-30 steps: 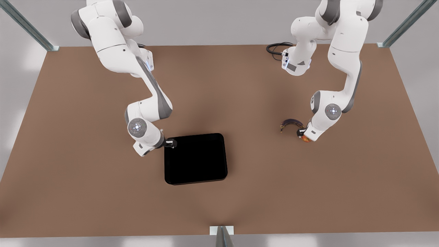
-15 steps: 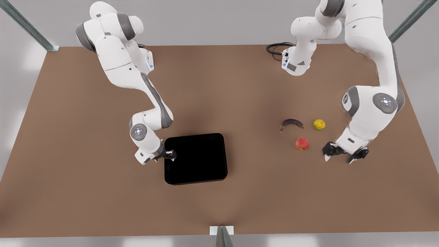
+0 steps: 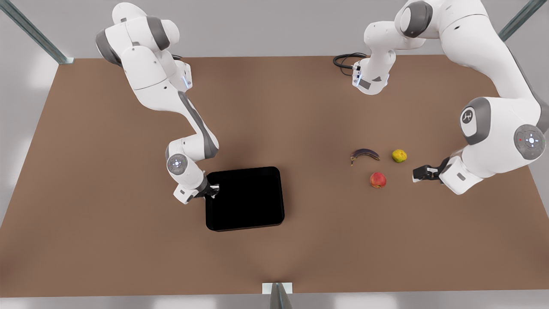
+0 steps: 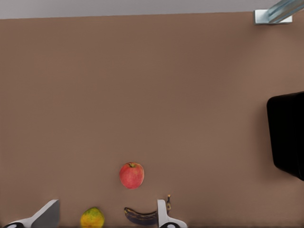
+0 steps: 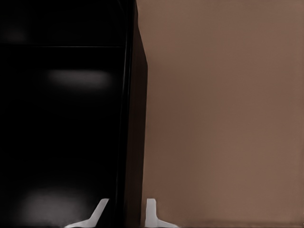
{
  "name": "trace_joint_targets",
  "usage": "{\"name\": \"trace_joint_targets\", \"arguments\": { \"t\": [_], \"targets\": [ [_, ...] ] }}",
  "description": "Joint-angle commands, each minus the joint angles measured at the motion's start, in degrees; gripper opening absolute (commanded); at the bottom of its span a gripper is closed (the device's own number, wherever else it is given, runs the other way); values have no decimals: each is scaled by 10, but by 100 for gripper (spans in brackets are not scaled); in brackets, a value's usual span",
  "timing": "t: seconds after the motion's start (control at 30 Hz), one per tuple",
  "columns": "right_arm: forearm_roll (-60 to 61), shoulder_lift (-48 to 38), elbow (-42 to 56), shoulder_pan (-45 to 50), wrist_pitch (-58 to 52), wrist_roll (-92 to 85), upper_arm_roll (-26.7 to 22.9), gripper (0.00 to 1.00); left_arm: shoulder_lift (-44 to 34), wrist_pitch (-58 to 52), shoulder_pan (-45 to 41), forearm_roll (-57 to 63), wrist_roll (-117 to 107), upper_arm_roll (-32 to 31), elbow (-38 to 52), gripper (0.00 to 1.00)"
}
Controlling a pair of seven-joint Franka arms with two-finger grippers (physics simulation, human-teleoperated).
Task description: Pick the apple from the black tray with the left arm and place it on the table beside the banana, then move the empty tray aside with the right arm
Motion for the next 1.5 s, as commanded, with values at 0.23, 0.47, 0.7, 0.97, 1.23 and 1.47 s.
{"name": "trace_joint_targets", "arguments": {
  "t": [0.23,0.47,0.7,0.97,1.23,1.47],
  "targets": [
    [0,-6,3,-3,-43,-59,-1,19,0,-25,-3,0,-24,1,0,100],
    [0,-46,9,-3,-107,-59,-1,17,0,-25,-4,4,-24,2,0,100],
    [0,-135,9,-5,-272,-123,-78,15,0,-25,-4,5,-24,2,0,100],
    [50,-141,60,-8,-343,-320,-227,14,0,-25,-4,4,-24,2,0,100],
    [80,-99,102,-9,-354,-487,-291,13,0,-25,-4,5,-25,2,0,100],
    [95,-55,107,-24,-351,-489,-295,13,0,-25,-4,4,-25,2,0,100]
  ]
}}
